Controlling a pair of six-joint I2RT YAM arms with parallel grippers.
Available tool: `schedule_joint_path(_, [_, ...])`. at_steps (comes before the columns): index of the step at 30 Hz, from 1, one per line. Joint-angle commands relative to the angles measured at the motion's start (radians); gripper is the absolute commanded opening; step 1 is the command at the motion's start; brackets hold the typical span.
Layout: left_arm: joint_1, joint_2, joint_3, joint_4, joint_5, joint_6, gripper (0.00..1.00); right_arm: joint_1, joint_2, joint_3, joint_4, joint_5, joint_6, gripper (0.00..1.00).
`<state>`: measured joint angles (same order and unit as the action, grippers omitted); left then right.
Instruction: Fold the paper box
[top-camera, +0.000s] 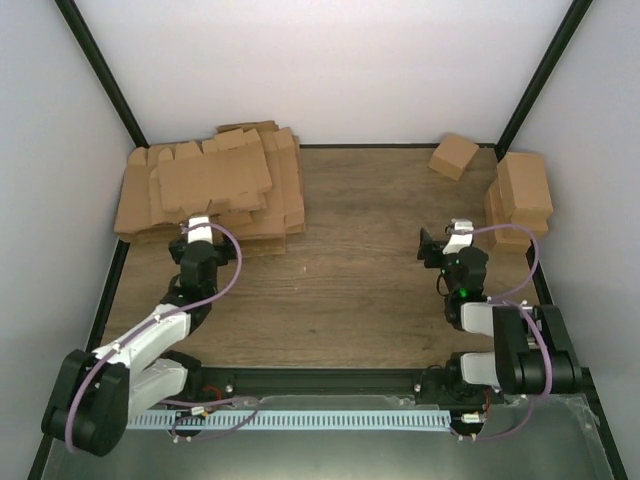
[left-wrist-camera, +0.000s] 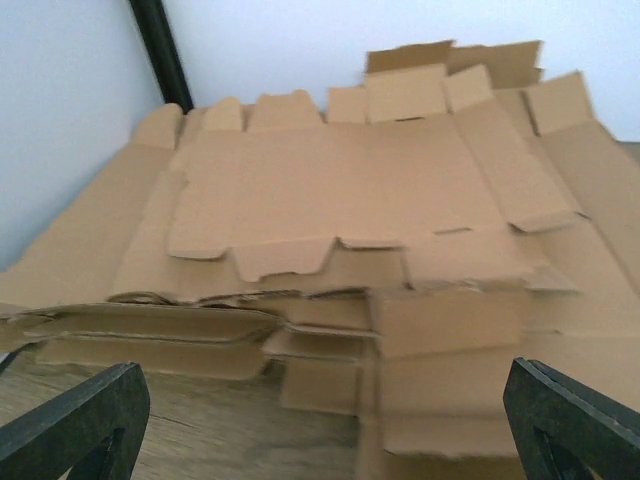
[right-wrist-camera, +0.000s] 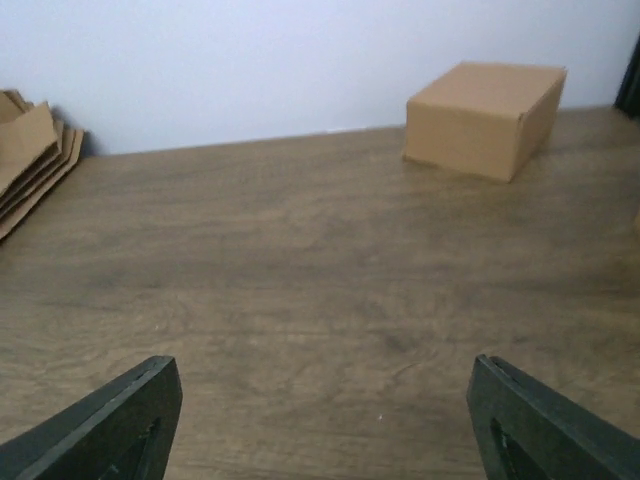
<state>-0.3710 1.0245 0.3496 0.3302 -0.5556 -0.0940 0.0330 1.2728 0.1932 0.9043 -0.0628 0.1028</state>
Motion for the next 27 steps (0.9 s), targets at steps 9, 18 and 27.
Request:
schedule_joint_path(9, [0.226, 0.241, -0.046, 0.441, 0.201, 0.071, 1.0, 0.013, 0.102, 0.08, 0.096, -0.177, -0.142, 0.88])
schedule_joint_path(18, [0.287, 0.361, -0.015, 0.533, 0.336, 0.082, 1.0, -0.025, 0.252, 0.044, 0.33, -0.149, -0.129, 1.0])
schedule_joint_path(27, [0.289, 0.433, 0.067, 0.465, 0.369, 0.124, 0.97, -0.018, 0.259, 0.056, 0.311, -0.033, -0.088, 1.0])
